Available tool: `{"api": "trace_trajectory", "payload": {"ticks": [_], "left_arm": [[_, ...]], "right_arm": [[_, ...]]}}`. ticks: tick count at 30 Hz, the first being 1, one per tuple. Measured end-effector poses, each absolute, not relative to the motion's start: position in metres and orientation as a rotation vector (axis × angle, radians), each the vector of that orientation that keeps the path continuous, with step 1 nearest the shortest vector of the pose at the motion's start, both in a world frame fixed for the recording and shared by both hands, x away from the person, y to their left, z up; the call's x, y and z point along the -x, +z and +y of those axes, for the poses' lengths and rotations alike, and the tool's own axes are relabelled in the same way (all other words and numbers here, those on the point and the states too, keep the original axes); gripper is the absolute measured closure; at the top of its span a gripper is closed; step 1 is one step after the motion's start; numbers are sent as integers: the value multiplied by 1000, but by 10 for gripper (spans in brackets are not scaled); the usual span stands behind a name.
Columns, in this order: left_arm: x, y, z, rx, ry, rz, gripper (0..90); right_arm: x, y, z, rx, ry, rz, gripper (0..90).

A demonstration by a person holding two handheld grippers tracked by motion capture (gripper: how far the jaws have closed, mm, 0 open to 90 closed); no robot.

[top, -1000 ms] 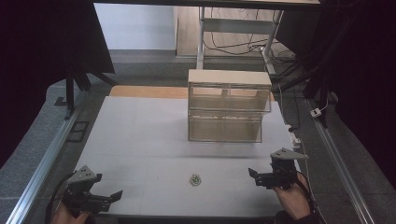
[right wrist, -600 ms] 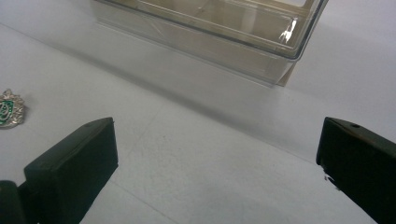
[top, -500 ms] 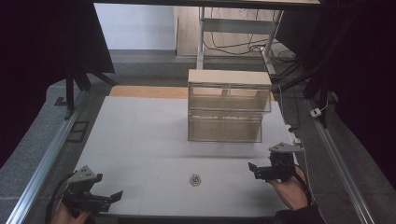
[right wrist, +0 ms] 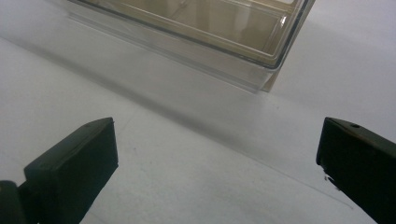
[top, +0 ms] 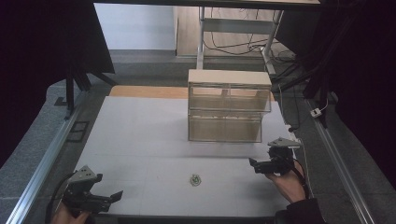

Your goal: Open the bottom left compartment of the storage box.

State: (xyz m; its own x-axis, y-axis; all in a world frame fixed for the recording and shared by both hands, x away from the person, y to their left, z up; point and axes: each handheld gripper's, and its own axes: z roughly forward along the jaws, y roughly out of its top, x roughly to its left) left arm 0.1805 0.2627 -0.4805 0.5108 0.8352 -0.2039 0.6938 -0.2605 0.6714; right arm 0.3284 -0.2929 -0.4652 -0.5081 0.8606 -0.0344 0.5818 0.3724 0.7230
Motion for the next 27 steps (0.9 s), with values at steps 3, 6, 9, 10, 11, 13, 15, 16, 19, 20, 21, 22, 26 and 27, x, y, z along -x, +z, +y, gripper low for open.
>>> {"api": "trace_trajectory", "payload": {"ticks": [3,6,9,10,11,13,15,16,19,20,21,22,26,27], "left_arm": [[-181,-480,263,-2025,248,1246,0],[-181,-481,263,-2026,249,1247,0],[-181,-481,263,-2027,248,1247,0],[-181,-481,263,-2027,247,1247,0],[-181,-481,263,-2028,248,1248,0],[-181,-481,263,-2029,248,1247,0],[-181,-481,262,-2030,248,1247,0],[-181,-481,262,-2031,247,1247,0],[-181,-481,262,-2031,247,1246,0],[-181,-481,262,-2031,245,1245,0],[-181,-481,262,-2032,244,1245,0],[-181,-481,262,-2033,246,1245,0],[-181,-481,262,-2034,242,1243,0],[-181,-481,262,-2034,241,1243,0]], "right_arm": [[-332,-466,-293,-1251,919,2231,0],[-339,-469,-293,-1254,899,2233,0],[-344,-472,-293,-1261,883,2237,0],[-344,-472,-293,-1261,883,2237,0],[-347,-473,-293,-1263,870,2241,0],[-349,-475,-293,-1263,857,2248,0],[-351,-475,-293,-1265,848,2251,9],[-352,-475,-293,-1265,848,2251,23],[-355,-475,-293,-1263,843,2251,90],[-355,-475,-294,-1263,841,2257,112],[-357,-475,-294,-1261,837,2266,182],[-357,-475,-294,-1261,837,2266,182],[-360,-472,-296,-1261,846,2264,367],[-361,-471,-297,-1260,842,2269,425]]}}
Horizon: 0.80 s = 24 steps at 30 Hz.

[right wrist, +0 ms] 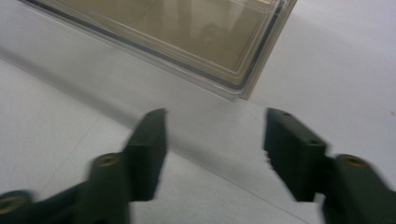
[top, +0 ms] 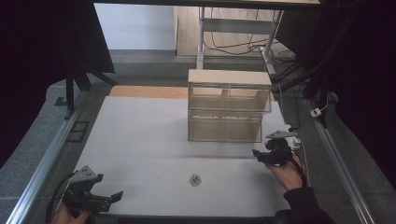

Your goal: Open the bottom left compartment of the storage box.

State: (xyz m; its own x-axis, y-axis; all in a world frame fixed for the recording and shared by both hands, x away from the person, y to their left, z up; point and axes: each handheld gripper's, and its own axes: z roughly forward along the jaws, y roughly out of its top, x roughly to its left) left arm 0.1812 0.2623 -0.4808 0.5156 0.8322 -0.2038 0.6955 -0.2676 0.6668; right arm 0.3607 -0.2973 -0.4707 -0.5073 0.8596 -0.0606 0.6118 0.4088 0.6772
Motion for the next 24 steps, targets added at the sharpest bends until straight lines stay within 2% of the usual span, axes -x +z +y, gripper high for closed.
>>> {"api": "trace_trajectory", "payload": {"ticks": [1,2,3,6,7,8,9,10,24], "left_arm": [[-181,-481,262,-2034,241,1242,0],[-181,-481,262,-2034,240,1242,0],[-181,-481,262,-2034,240,1242,0],[-181,-481,262,-2035,239,1242,0],[-181,-481,262,-2035,239,1242,0],[-181,-481,262,-2035,237,1241,0],[-181,-481,262,-2035,237,1241,0],[-181,-481,262,-2035,237,1241,1],[-181,-481,262,-2035,235,1241,3]], "right_arm": [[-363,-469,-300,-1265,843,2279,519],[-363,-469,-300,-1265,843,2279,519],[-365,-469,-302,-1274,852,2290,619],[-367,-467,-305,-1266,849,2298,744],[-367,-467,-305,-1266,849,2298,744],[-369,-467,-306,-1260,863,2302,831],[-369,-467,-306,-1260,863,2302,831],[-370,-467,-307,-1251,867,2304,888],[-373,-465,-310,-1231,882,2300,897]]}}
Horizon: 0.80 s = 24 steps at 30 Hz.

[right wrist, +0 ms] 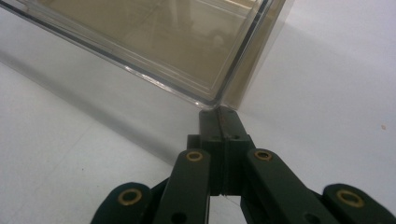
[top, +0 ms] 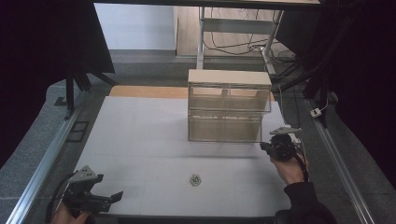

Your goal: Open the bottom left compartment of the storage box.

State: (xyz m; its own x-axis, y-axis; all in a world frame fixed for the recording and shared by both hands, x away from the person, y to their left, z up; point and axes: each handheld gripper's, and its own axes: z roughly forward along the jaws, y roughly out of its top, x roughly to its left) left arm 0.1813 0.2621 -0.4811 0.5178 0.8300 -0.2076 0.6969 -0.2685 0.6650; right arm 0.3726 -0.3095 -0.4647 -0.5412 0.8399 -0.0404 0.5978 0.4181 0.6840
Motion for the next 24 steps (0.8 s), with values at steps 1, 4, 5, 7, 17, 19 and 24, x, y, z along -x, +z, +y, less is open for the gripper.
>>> {"api": "trace_trajectory", "payload": {"ticks": [1,4,5,7,17,19,24], "left_arm": [[-181,-481,262,-2035,232,1241,3],[-181,-481,262,-2034,232,1241,3],[-181,-481,262,-2034,232,1241,3],[-181,-481,262,-2034,232,1241,3],[-181,-481,263,-2032,231,1241,3],[-181,-481,263,-2032,231,1241,3],[-181,-481,263,-2031,230,1241,3]], "right_arm": [[-372,-464,-310,-1228,886,2299,897],[-371,-462,-311,-1226,894,2294,897],[-370,-462,-311,-1224,896,2292,897],[-369,-460,-311,-1220,895,2292,897],[-363,-456,-314,-1217,915,2278,897],[-363,-455,-314,-1217,926,2273,897],[-363,-455,-314,-1216,918,2280,897]]}}
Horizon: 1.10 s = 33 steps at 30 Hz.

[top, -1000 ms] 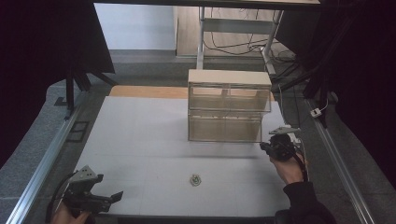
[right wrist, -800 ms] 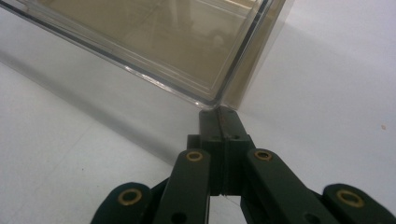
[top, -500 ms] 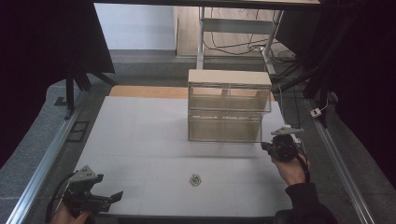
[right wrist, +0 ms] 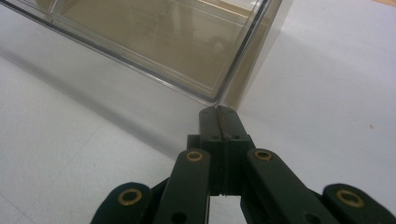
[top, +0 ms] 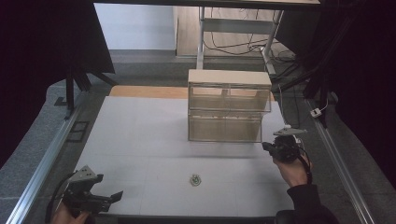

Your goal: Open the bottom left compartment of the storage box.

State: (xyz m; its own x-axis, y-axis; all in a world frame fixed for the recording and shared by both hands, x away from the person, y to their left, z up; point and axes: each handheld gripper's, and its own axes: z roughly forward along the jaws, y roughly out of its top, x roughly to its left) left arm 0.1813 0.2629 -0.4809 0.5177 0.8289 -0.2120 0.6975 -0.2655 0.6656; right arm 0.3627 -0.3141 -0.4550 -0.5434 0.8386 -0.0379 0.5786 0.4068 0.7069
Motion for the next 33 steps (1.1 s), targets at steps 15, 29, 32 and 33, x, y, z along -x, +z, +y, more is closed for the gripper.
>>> {"api": "trace_trajectory", "payload": {"ticks": [15,29,32,33], "left_arm": [[-182,-481,263,-2031,229,1240,3],[-182,-481,263,-2024,225,1242,3],[-182,-481,263,-2025,225,1241,2],[-181,-481,263,-2025,225,1241,2]], "right_arm": [[-362,-456,-313,-1222,929,2277,897],[-360,-445,-309,-1190,1026,2215,898],[-360,-446,-300,-1162,945,2248,898],[-360,-447,-300,-1173,936,2251,897]]}}
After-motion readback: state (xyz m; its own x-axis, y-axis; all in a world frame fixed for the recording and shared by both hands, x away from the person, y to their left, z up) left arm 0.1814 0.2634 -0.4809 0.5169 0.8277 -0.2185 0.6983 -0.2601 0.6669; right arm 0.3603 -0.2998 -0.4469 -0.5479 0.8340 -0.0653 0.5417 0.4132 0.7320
